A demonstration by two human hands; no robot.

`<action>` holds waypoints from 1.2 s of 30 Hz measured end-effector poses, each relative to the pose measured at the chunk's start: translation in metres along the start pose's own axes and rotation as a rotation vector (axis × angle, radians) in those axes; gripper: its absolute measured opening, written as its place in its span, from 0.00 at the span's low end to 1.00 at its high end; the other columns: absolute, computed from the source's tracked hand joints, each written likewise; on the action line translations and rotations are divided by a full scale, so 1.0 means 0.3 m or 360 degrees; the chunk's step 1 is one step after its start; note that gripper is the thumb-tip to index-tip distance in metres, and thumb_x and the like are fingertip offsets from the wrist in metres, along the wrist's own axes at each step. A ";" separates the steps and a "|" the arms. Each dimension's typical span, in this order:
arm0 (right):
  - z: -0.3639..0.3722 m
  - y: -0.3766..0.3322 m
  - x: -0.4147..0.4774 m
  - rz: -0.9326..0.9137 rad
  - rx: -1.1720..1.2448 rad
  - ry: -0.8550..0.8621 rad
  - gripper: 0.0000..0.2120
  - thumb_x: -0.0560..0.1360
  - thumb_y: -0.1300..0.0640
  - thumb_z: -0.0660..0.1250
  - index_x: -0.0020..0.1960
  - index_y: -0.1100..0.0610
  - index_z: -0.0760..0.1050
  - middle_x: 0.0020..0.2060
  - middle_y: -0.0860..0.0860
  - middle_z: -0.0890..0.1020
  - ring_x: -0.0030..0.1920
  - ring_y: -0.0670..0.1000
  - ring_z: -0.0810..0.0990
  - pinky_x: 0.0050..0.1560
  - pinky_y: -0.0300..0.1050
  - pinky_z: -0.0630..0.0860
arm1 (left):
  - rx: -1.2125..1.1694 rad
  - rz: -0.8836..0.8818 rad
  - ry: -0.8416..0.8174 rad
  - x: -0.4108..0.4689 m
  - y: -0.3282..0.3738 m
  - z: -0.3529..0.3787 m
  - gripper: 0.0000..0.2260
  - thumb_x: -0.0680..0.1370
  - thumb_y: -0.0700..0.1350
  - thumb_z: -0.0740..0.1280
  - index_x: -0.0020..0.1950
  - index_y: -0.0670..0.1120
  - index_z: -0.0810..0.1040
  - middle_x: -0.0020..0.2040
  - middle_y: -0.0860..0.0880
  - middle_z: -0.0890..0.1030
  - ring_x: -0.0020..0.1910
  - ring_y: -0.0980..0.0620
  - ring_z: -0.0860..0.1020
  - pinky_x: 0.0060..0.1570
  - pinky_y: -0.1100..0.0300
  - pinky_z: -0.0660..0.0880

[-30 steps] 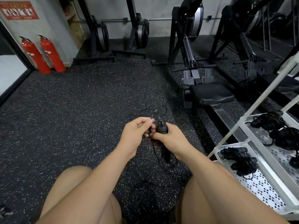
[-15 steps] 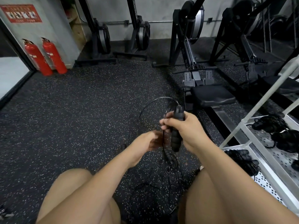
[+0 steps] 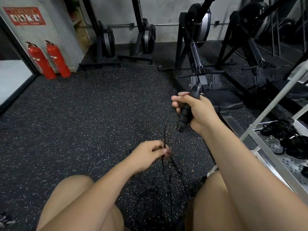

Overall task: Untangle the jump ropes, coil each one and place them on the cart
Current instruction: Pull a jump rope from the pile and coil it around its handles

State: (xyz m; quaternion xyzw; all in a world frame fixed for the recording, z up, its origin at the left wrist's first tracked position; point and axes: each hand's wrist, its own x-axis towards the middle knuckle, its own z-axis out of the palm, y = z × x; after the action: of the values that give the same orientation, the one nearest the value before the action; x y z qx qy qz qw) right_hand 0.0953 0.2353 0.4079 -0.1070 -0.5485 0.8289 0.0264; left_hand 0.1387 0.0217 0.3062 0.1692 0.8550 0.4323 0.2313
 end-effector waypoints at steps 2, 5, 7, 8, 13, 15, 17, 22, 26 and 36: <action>-0.019 0.059 -0.003 0.0131 -0.0103 -0.0031 0.15 0.78 0.72 0.71 0.63 0.66 0.78 0.55 0.62 0.89 0.45 0.54 0.87 0.44 0.46 0.82 | -0.0100 0.0022 0.0038 -0.022 0.032 -0.032 0.06 0.87 0.52 0.66 0.57 0.60 0.83 0.54 0.62 0.88 0.55 0.45 0.86 0.57 0.49 0.79; -0.051 0.156 -0.025 0.0309 -0.0263 -0.0144 0.16 0.76 0.75 0.67 0.63 0.68 0.77 0.54 0.62 0.88 0.43 0.53 0.87 0.40 0.44 0.81 | -0.0258 0.0083 0.0173 -0.045 0.085 -0.084 0.07 0.87 0.49 0.66 0.58 0.55 0.84 0.52 0.58 0.89 0.54 0.54 0.86 0.54 0.52 0.75; -0.065 0.210 -0.044 0.0375 -0.0394 -0.0196 0.16 0.76 0.75 0.66 0.63 0.68 0.79 0.51 0.61 0.89 0.43 0.53 0.87 0.41 0.45 0.82 | -0.0331 0.0119 0.0272 -0.052 0.119 -0.115 0.07 0.87 0.48 0.67 0.57 0.54 0.85 0.50 0.56 0.89 0.54 0.59 0.85 0.54 0.55 0.73; -0.068 0.231 -0.051 0.0384 -0.0469 -0.0226 0.16 0.76 0.75 0.66 0.63 0.68 0.79 0.49 0.60 0.89 0.44 0.53 0.87 0.43 0.46 0.82 | -0.0360 0.0130 0.0309 -0.053 0.132 -0.126 0.07 0.87 0.47 0.67 0.57 0.53 0.85 0.49 0.55 0.89 0.53 0.61 0.85 0.53 0.56 0.72; -0.064 0.283 -0.086 0.0383 -0.0658 -0.0444 0.19 0.73 0.78 0.66 0.61 0.65 0.80 0.51 0.59 0.89 0.51 0.58 0.89 0.52 0.51 0.81 | -0.0444 0.0167 0.0373 -0.052 0.195 -0.179 0.07 0.87 0.46 0.67 0.59 0.50 0.85 0.49 0.53 0.90 0.44 0.62 0.82 0.47 0.56 0.71; -0.069 0.298 -0.090 0.0428 -0.0681 -0.0511 0.20 0.73 0.78 0.64 0.60 0.63 0.80 0.55 0.60 0.89 0.60 0.62 0.87 0.56 0.54 0.79 | -0.0450 0.0190 0.0401 -0.042 0.209 -0.206 0.08 0.87 0.47 0.66 0.59 0.51 0.85 0.50 0.53 0.90 0.45 0.61 0.83 0.47 0.54 0.72; -0.069 0.307 -0.096 0.0478 -0.0690 -0.0591 0.20 0.74 0.79 0.63 0.62 0.67 0.78 0.56 0.61 0.89 0.63 0.64 0.86 0.58 0.54 0.78 | -0.0461 0.0210 0.0433 -0.026 0.215 -0.229 0.08 0.87 0.47 0.66 0.60 0.50 0.85 0.52 0.52 0.90 0.49 0.57 0.85 0.49 0.53 0.73; -0.055 0.329 -0.125 0.0489 -0.0816 -0.0755 0.17 0.76 0.78 0.64 0.64 0.71 0.78 0.55 0.60 0.89 0.62 0.62 0.87 0.62 0.54 0.81 | -0.0676 0.0173 0.0509 0.046 0.202 -0.285 0.09 0.87 0.45 0.66 0.61 0.44 0.84 0.54 0.49 0.89 0.49 0.54 0.85 0.44 0.58 0.72; -0.060 0.344 -0.125 0.0376 -0.1076 -0.0677 0.09 0.76 0.70 0.72 0.56 0.65 0.82 0.51 0.57 0.90 0.58 0.63 0.87 0.64 0.61 0.81 | -0.0965 0.0081 0.0597 0.108 0.170 -0.327 0.08 0.88 0.46 0.65 0.60 0.46 0.84 0.55 0.49 0.89 0.47 0.56 0.84 0.43 0.59 0.70; -0.032 0.242 -0.143 0.0052 -0.1079 -0.0408 0.03 0.79 0.65 0.75 0.49 0.65 0.83 0.43 0.57 0.90 0.47 0.59 0.90 0.54 0.60 0.87 | -0.1240 -0.0299 0.0554 0.118 0.051 -0.241 0.17 0.89 0.52 0.58 0.66 0.42 0.80 0.57 0.43 0.89 0.57 0.44 0.87 0.53 0.52 0.81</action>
State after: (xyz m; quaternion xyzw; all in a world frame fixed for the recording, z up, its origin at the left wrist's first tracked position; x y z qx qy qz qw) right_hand 0.1444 0.2081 0.3442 -0.0137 -0.7892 0.6070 -0.0928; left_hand 0.0715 0.0000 0.3475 -0.0846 0.6660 0.7217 0.1687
